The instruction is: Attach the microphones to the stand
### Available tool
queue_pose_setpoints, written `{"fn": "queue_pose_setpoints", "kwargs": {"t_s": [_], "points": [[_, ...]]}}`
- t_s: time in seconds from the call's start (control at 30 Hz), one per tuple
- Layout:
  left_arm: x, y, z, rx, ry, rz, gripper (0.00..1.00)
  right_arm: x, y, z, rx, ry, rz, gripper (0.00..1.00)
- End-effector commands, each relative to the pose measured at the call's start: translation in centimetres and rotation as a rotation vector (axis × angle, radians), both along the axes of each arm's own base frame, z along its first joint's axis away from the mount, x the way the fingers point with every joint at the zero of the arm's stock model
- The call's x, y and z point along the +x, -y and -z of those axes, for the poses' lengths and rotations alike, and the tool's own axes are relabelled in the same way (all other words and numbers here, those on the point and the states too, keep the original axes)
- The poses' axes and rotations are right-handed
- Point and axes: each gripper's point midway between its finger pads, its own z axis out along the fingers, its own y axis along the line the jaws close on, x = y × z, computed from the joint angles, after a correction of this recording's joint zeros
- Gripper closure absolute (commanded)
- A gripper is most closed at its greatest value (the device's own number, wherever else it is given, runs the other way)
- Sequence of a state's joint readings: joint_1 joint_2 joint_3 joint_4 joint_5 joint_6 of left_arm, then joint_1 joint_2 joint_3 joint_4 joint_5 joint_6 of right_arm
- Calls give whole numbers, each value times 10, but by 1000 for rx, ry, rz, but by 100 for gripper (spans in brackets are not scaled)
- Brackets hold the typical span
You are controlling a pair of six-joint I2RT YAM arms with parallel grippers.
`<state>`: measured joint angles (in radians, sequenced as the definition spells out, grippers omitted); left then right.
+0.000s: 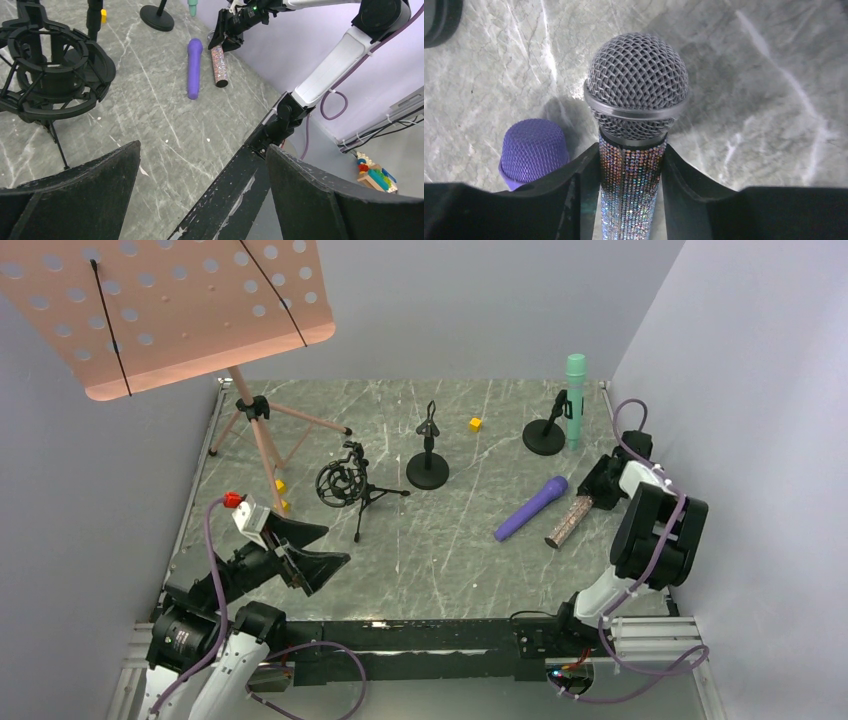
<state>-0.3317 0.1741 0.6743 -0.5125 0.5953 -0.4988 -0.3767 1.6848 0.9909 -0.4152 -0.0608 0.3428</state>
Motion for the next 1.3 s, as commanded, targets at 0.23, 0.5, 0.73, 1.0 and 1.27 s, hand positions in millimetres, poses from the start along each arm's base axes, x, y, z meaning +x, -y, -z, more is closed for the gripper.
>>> {"fn": "queue_pose_setpoints", "kwargs": {"t_s": [0.23, 0.5, 0.73, 1.0, 1.27], "points": [[-19, 14, -44, -97, 79, 138, 1, 6, 16, -98, -72, 333, -25, 81], [-15, 28, -66, -99, 50, 244, 1, -6, -7, -188, -178, 594, -173, 88], [-1, 46, -97, -86, 62, 307, 1, -17, -77, -268, -152, 826, -558, 90], [33, 124, -97, 12, -1, 360, 1, -47, -221, -312, 57, 1001, -1159, 90], [73, 198, -88, -87, 88, 322, 1, -96, -279, -332, 366, 1116, -1463, 90]]}}
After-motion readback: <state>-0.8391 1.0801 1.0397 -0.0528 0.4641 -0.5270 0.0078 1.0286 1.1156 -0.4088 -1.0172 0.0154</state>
